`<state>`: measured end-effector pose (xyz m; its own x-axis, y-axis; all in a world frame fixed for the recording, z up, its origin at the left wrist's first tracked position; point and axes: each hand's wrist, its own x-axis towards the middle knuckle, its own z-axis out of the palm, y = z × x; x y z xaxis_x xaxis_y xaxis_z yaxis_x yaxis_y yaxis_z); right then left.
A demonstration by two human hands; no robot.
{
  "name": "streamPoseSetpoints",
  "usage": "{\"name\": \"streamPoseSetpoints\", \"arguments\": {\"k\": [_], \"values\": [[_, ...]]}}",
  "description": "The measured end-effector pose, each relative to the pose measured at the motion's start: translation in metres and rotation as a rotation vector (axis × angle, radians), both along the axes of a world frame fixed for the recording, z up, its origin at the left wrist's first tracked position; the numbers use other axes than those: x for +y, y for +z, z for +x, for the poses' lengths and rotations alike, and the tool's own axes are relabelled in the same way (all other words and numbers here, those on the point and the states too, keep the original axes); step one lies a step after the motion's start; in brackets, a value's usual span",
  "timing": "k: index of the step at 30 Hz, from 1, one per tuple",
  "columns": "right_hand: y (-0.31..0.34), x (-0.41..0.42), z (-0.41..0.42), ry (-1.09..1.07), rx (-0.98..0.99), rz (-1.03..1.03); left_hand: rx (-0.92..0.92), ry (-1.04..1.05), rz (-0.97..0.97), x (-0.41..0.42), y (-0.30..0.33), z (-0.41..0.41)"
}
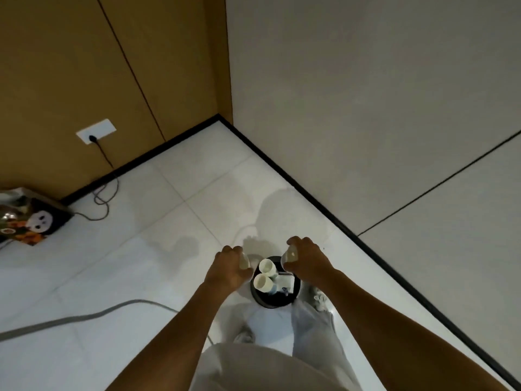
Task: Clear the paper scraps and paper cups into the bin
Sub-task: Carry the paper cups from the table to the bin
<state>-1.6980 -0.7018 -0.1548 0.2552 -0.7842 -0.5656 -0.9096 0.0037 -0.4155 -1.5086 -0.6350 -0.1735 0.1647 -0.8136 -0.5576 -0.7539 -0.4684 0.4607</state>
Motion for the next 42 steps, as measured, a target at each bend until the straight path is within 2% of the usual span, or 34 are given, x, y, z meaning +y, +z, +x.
{"name": "streamPoseSetpoints", "arguments": {"k": [6,13,18,23,31,37,42], "values": [[-0.041,-0.091,0.002,0.278,0.02,0.017,0.068,0.311,0.071,-0.034,-0.041,-0.023],[-0.08,-0.155,0.0,0.546,-0.033,0.102,0.09,0.738,0.156,-0.05,-0.074,-0.069],[-0.12,-0.173,0.018,0.718,-0.038,0.158,0.075,0.872,0.186,-0.06,-0.106,-0.086],[-0.186,-0.168,0.032,0.834,-0.014,0.155,0.058,0.926,0.154,-0.064,-0.166,-0.083],[-0.345,-0.133,0.02,0.846,-0.007,0.093,0.052,0.892,0.133,-0.049,-0.315,-0.083],[-0.438,-0.123,0.029,0.968,-0.001,0.044,0.084,0.983,0.113,-0.039,-0.401,-0.095],[-0.481,-0.13,0.037,1.155,0.137,0.17,0.128,0.916,0.14,-0.034,-0.444,-0.111]]}}
